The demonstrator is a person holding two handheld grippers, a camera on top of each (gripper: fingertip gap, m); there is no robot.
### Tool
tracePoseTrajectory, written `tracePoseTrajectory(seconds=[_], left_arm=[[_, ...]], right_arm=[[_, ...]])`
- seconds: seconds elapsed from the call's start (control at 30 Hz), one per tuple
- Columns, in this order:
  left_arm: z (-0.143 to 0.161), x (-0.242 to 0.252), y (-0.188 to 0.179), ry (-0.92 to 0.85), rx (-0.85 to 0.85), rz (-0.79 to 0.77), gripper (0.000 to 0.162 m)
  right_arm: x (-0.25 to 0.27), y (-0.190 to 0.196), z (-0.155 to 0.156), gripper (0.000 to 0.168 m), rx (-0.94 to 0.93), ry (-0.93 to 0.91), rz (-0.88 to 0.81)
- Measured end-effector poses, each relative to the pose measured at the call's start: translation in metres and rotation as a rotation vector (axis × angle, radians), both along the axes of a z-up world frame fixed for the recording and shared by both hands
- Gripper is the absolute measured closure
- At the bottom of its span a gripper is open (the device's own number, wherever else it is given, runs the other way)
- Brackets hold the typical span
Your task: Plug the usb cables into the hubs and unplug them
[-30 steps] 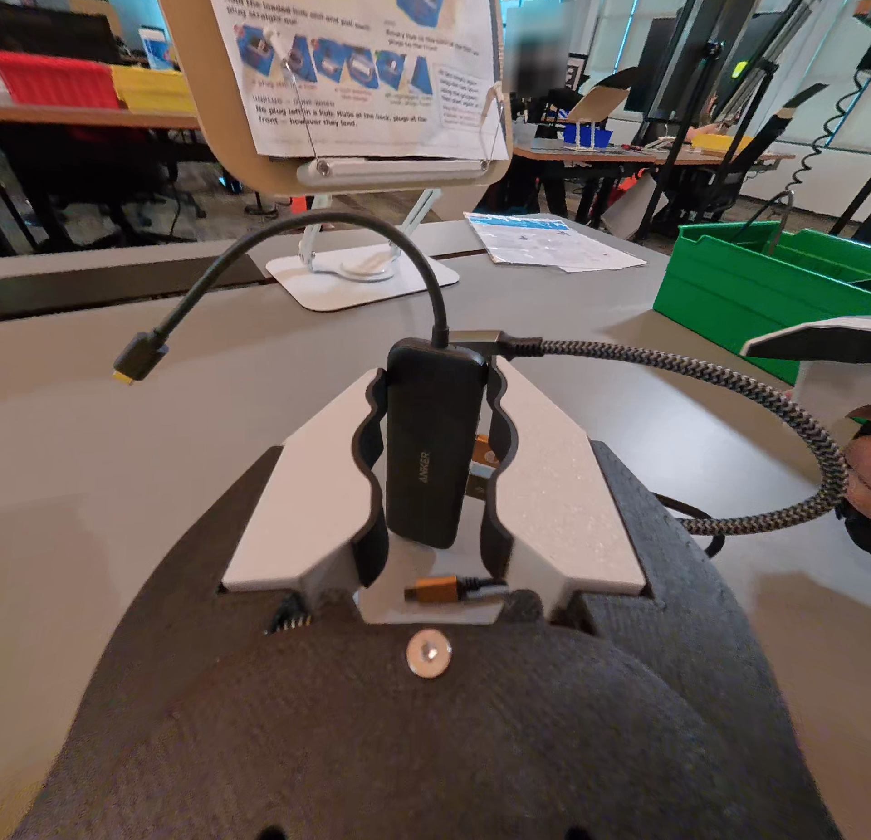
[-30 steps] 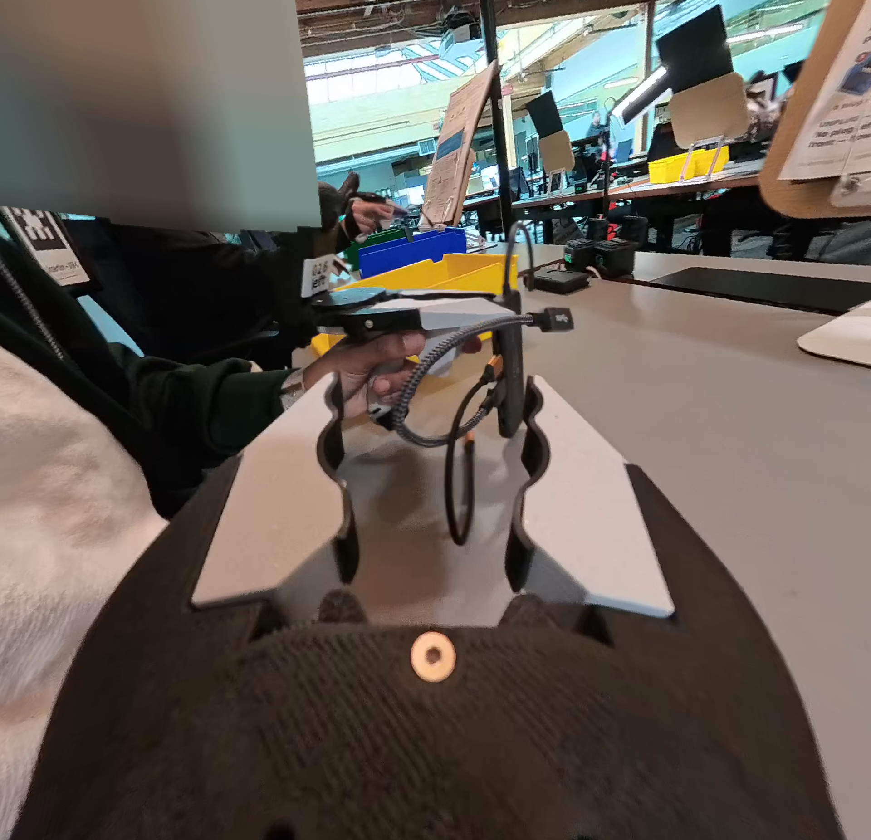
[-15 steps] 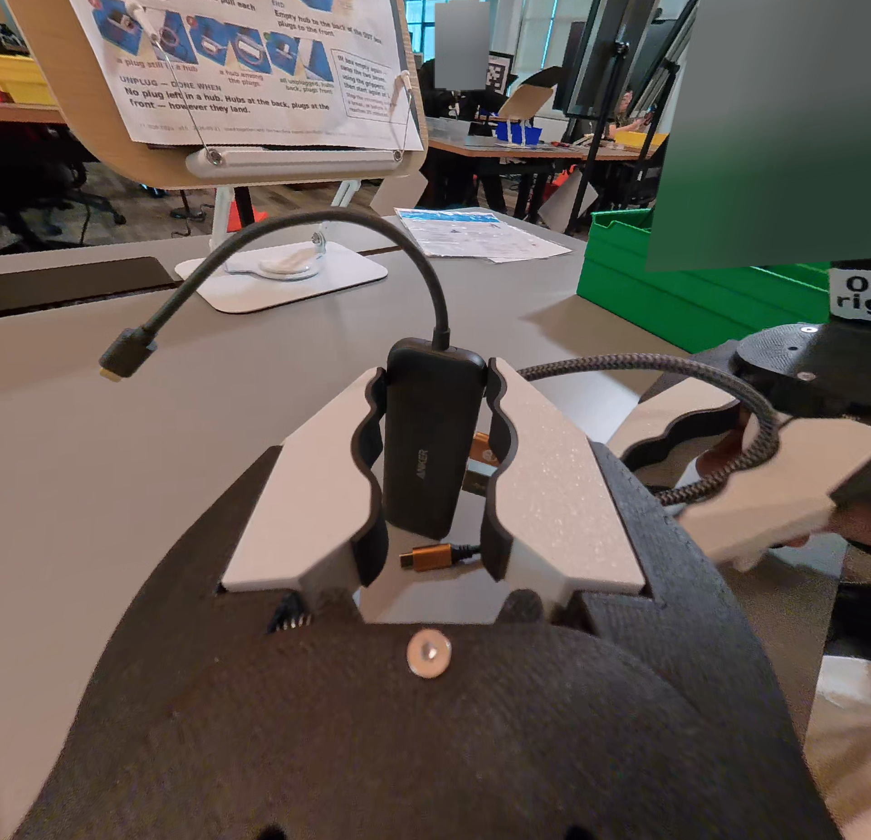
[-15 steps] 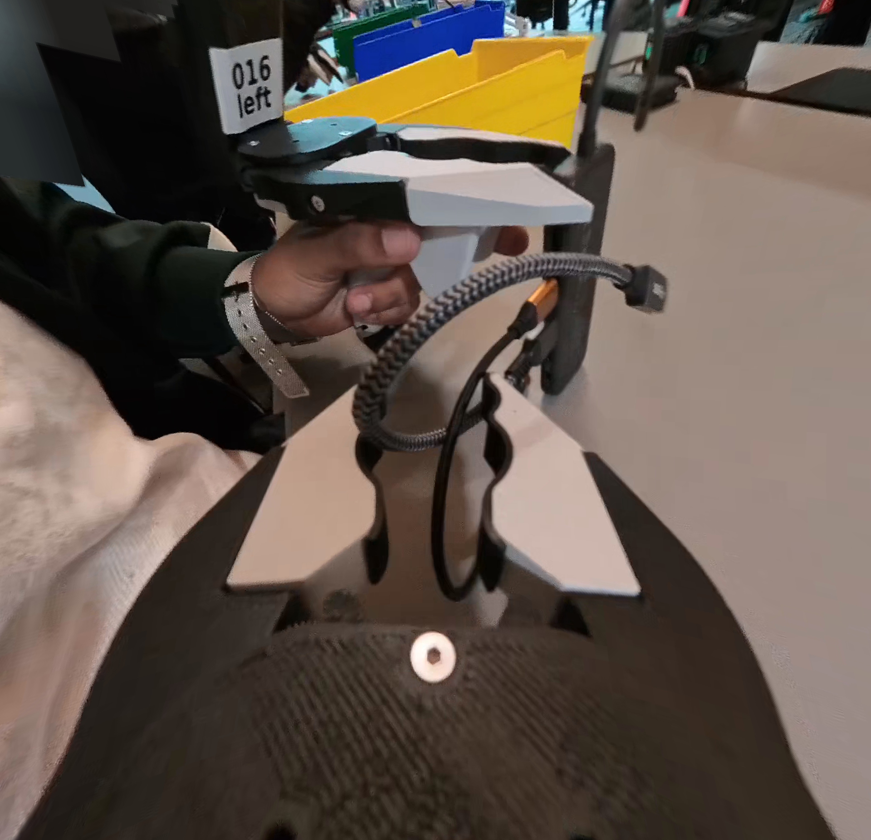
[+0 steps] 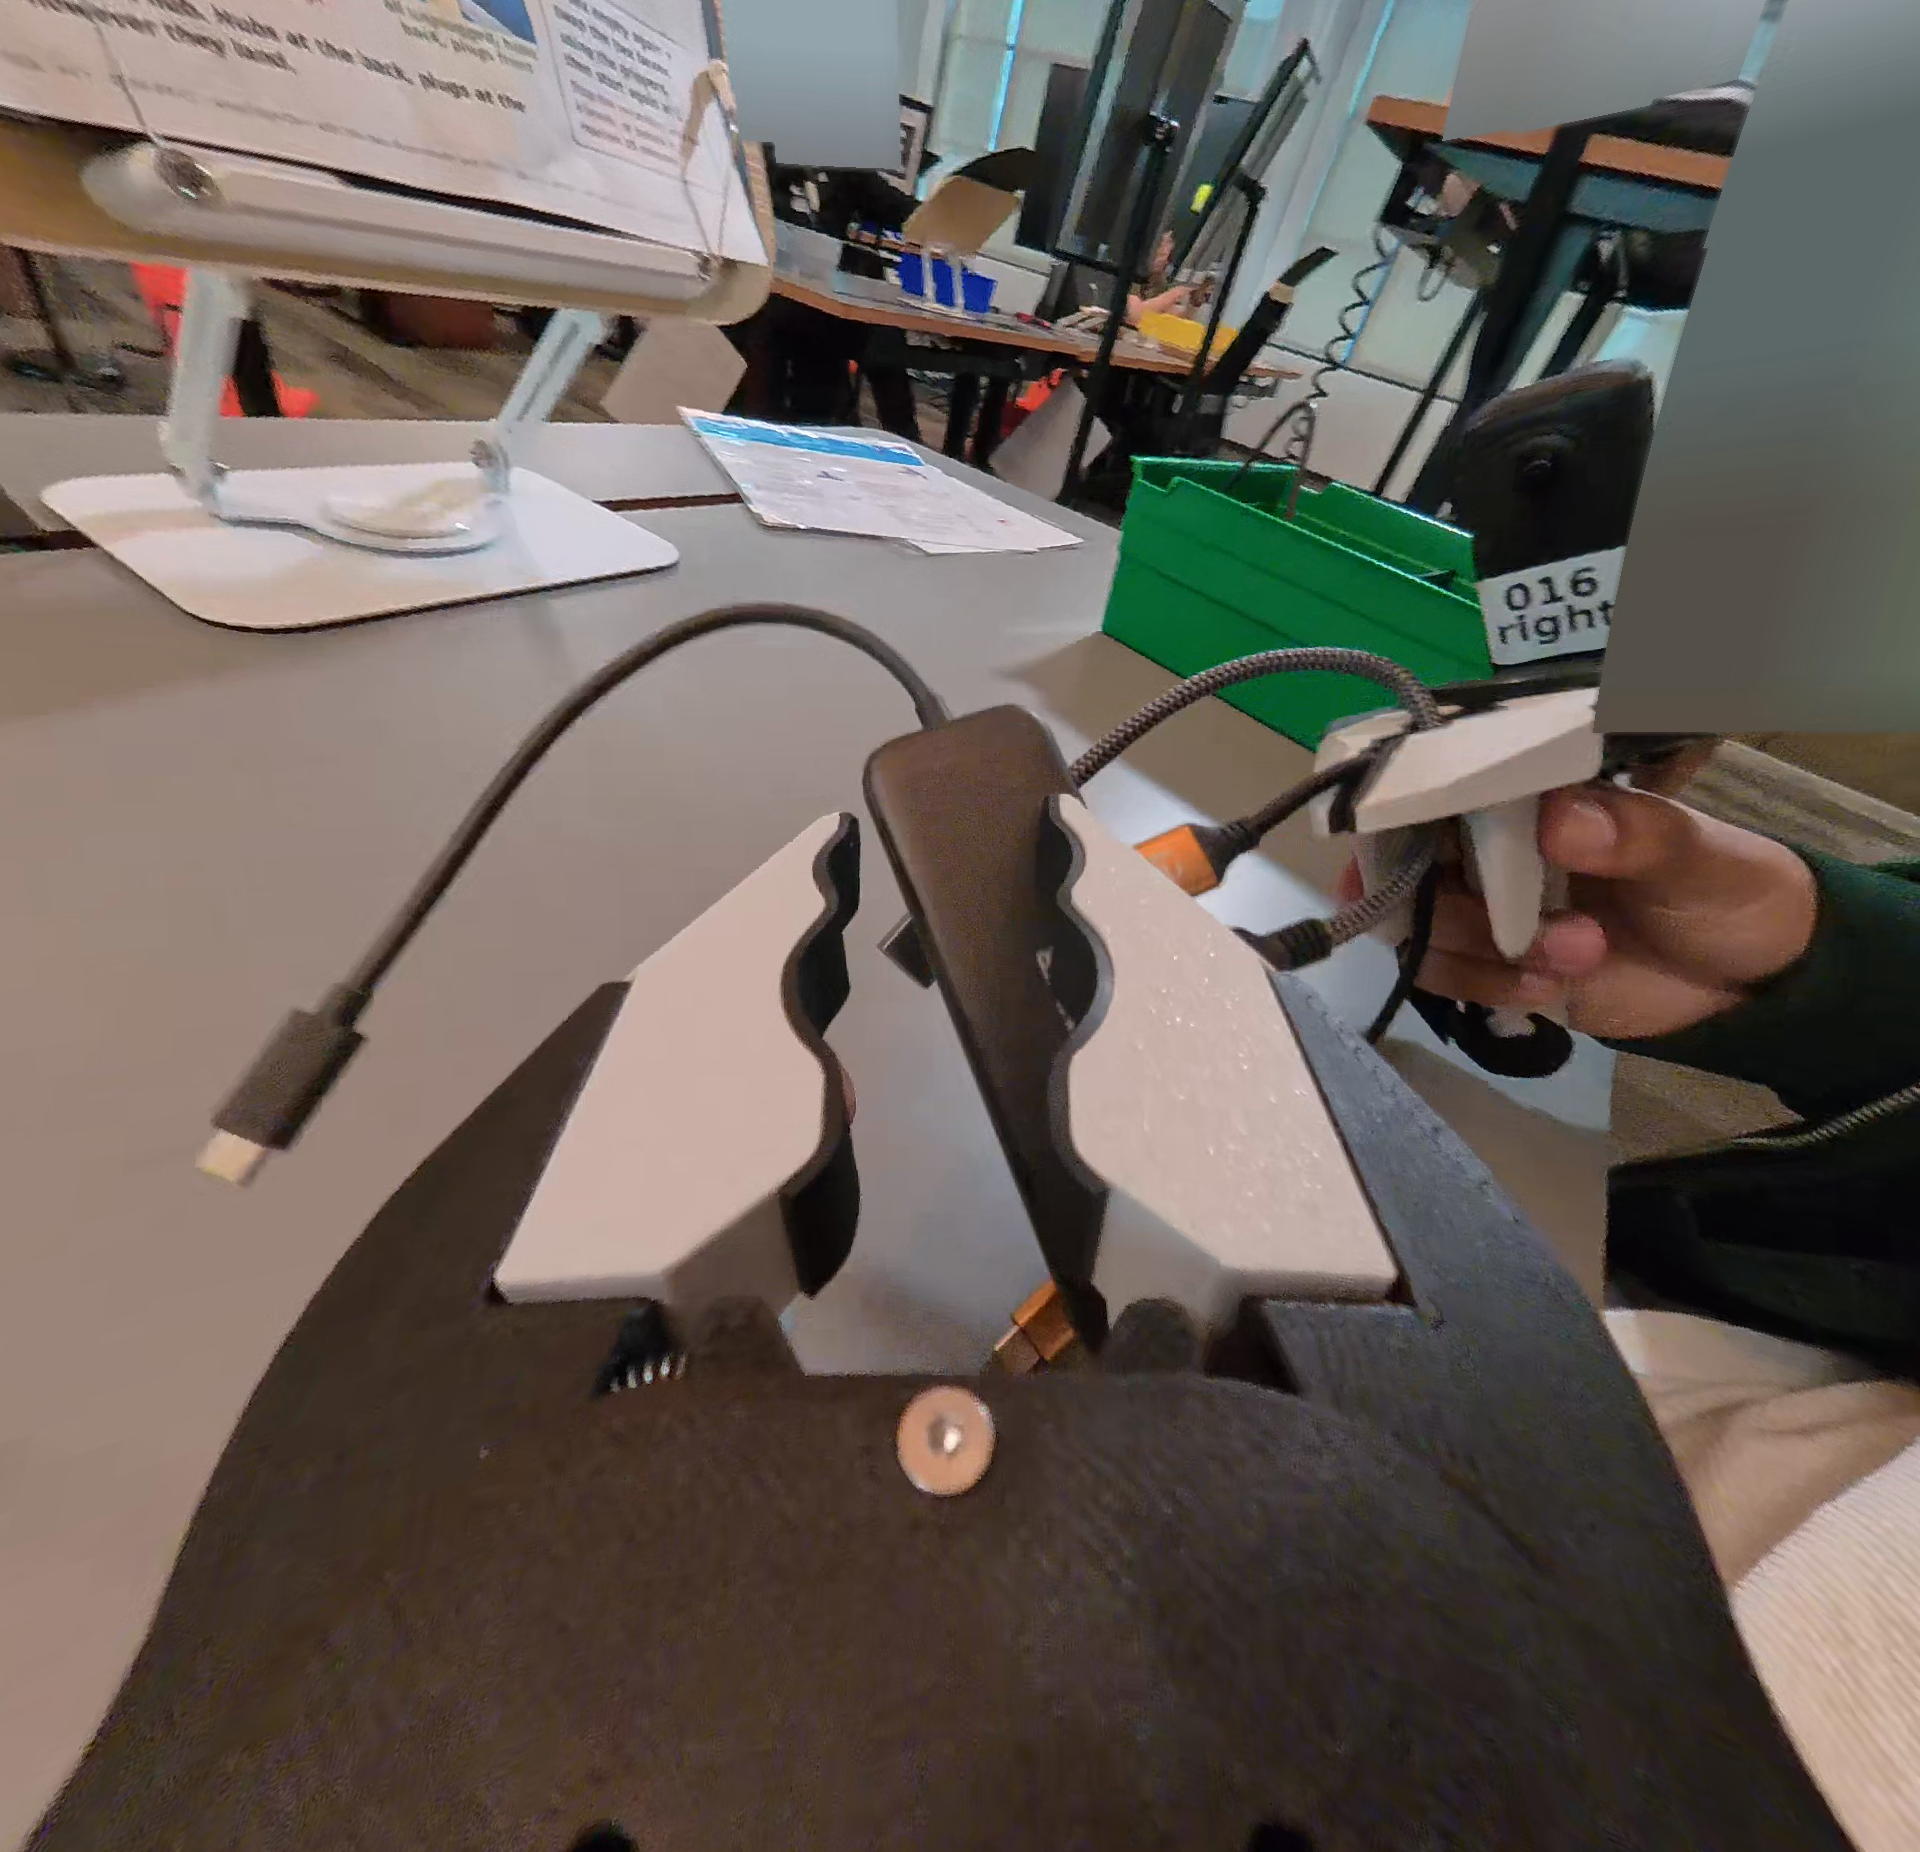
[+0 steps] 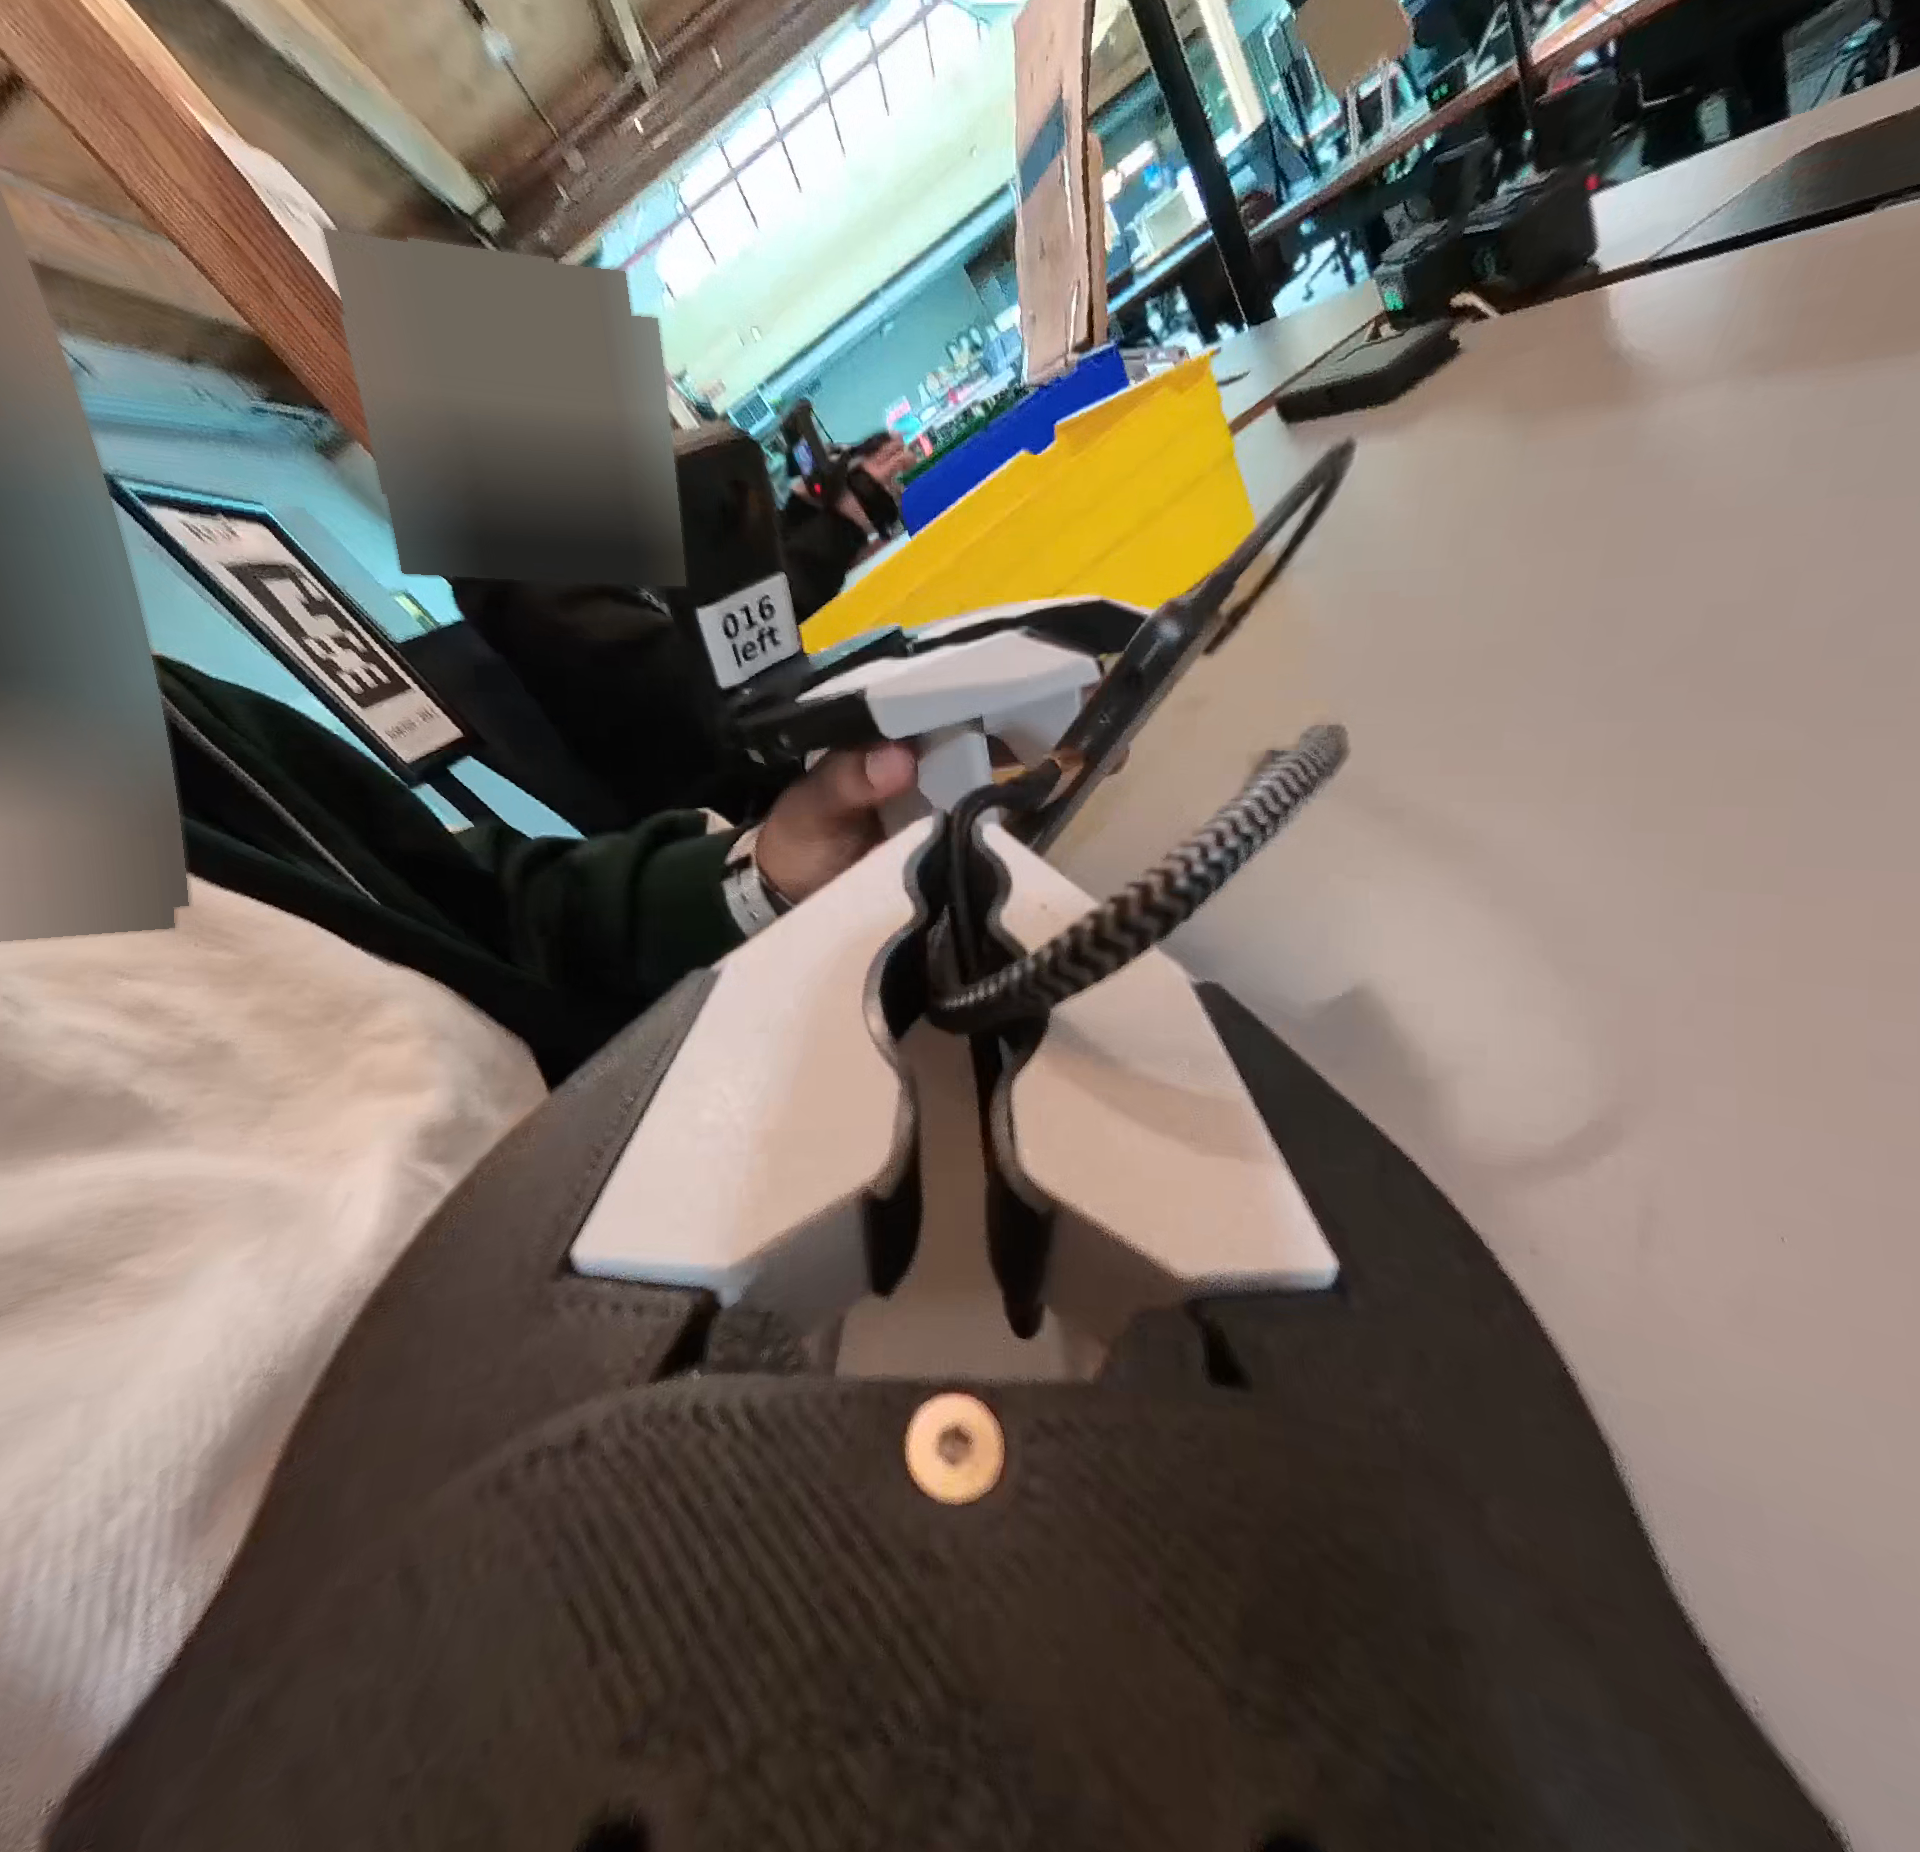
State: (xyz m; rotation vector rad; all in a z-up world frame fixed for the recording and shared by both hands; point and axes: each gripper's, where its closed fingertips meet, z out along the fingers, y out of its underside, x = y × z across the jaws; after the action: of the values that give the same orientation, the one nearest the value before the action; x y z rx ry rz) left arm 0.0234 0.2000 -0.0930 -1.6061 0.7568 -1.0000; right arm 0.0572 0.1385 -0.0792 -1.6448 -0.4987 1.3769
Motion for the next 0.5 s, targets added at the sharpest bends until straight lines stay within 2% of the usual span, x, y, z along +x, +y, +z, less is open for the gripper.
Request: tracePoseTrajectory(seconds=[0.17, 0.23, 0.37, 0.43, 0.5], left_arm=[[-0.006, 0.012, -0.016, -0.051, -0.140, -0.145, 0.112], [-0.008, 0.018, -0.027, -0.079, -0.220, -0.237, 0.116], [-0.016, 0.026, -0.044, -0.107, -0.421, -0.389, 0.109], [-0.015, 0.025, -0.044, -0.118, -0.455, -0.398, 0.114], [-0.003, 0.017, -0.040, -0.170, -0.404, -0.384, 0.126]], right_arm=[[0.011, 0.002, 0.012, 0.168, 0.030, 0.050, -0.038], [0.015, 0.002, 0.017, 0.168, 0.031, 0.088, -0.039], [0.013, -0.006, 0.022, 0.168, 0.008, 0.150, 0.033], [0.015, -0.005, 0.023, 0.167, 0.007, 0.171, 0.031], [0.022, 0.000, 0.025, 0.167, -0.001, 0.200, 0.003]])
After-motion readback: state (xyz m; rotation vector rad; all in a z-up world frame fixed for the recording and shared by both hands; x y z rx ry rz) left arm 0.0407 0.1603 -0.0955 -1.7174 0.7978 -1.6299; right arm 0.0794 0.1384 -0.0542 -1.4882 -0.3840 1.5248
